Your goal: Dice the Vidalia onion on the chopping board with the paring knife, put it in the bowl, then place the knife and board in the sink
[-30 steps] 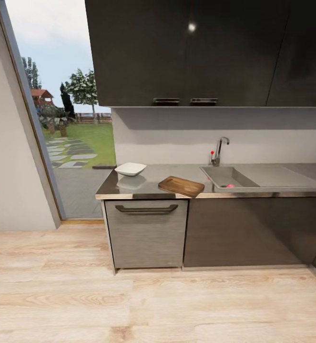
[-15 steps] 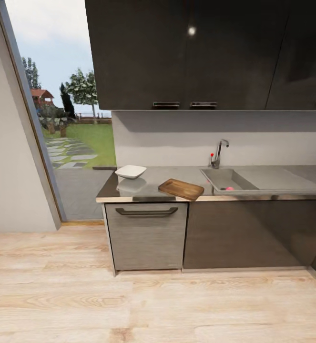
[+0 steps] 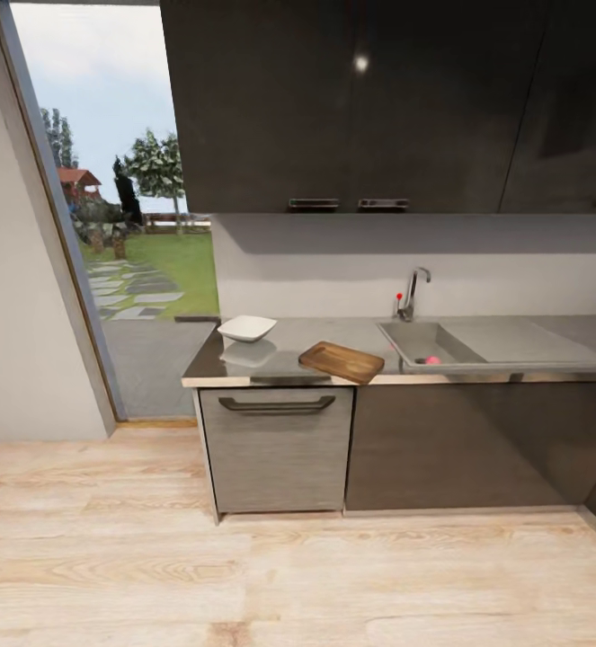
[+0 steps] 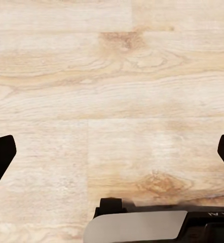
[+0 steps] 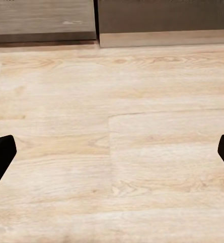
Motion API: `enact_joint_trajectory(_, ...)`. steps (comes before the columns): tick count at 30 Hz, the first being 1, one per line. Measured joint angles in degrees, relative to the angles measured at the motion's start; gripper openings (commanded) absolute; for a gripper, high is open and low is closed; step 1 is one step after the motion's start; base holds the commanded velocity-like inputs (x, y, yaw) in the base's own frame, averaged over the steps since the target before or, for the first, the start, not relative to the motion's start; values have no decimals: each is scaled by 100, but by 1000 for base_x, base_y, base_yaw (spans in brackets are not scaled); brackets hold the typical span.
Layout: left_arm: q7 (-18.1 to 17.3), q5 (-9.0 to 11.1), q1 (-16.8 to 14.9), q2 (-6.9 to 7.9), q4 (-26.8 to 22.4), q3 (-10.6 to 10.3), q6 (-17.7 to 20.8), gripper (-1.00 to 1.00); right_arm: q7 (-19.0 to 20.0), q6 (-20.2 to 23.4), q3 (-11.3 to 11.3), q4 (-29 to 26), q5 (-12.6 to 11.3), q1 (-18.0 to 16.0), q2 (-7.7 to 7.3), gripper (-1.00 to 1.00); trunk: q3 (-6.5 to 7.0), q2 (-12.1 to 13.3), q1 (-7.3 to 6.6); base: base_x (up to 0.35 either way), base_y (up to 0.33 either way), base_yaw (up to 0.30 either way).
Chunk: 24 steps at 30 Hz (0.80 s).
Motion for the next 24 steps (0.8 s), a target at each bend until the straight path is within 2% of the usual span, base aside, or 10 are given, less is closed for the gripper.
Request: enact_joint_trajectory(24,0,0,0,0,3,0,0,100,1,0,5,0,4,0,0,100,431,963,-527,0,0,0)
